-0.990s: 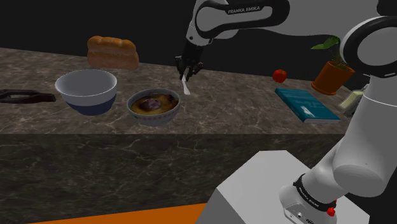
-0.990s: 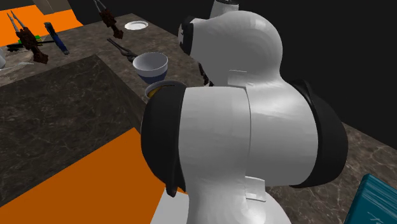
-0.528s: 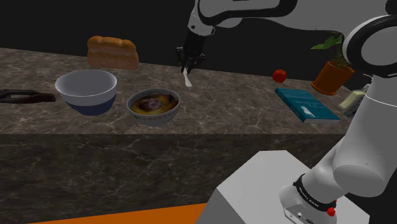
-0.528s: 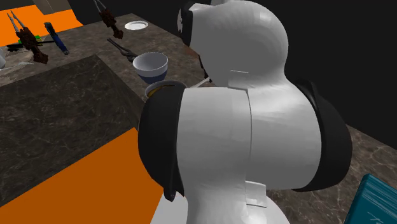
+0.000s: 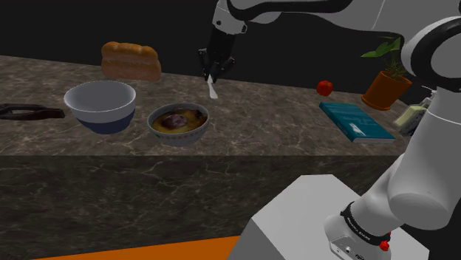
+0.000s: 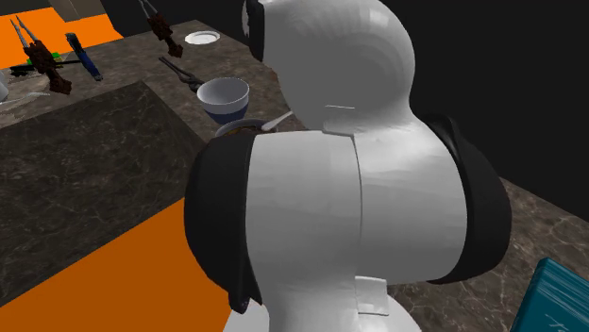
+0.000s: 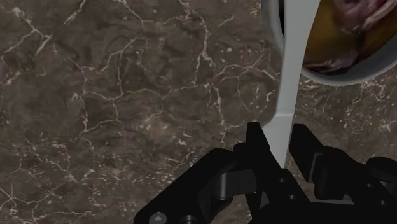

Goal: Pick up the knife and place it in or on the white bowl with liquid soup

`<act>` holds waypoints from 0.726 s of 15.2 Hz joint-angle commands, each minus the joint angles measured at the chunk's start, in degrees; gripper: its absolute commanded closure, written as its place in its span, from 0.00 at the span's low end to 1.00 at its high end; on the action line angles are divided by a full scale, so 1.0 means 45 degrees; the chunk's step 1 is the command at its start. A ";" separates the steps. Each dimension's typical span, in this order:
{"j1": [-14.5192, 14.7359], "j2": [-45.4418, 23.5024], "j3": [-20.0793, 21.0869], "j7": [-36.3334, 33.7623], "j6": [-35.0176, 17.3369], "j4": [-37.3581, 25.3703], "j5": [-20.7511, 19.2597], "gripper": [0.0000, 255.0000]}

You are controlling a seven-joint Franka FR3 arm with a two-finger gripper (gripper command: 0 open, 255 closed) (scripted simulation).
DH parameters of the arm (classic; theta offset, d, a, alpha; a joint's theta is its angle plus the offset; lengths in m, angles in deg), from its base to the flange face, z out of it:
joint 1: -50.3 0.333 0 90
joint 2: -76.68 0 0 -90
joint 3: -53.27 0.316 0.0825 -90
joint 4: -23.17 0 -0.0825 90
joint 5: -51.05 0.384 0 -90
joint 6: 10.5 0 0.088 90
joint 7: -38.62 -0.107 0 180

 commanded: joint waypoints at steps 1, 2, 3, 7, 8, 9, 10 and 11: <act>0.0320 0.0249 0.0172 -0.0523 -0.0078 0.0271 -0.0054 1.00; 0.0496 0.0306 0.0263 -0.0799 -0.0105 0.0330 -0.0096 1.00; 0.0671 0.0351 0.0356 -0.1078 -0.0128 0.0372 -0.0142 1.00; 0.1387 0.0407 0.0732 -0.2216 -0.0160 0.0371 -0.0358 1.00; 0.1569 0.0390 0.0827 -0.2506 -0.0155 0.0328 -0.0421 1.00; 0.1757 0.0361 0.0918 -0.2797 -0.0143 0.0268 -0.0488 1.00; 0.1949 0.0318 0.1006 -0.3090 -0.0125 0.0190 -0.0559 1.00; 0.2029 0.0297 0.1043 -0.3211 -0.0116 0.0153 -0.0589 1.00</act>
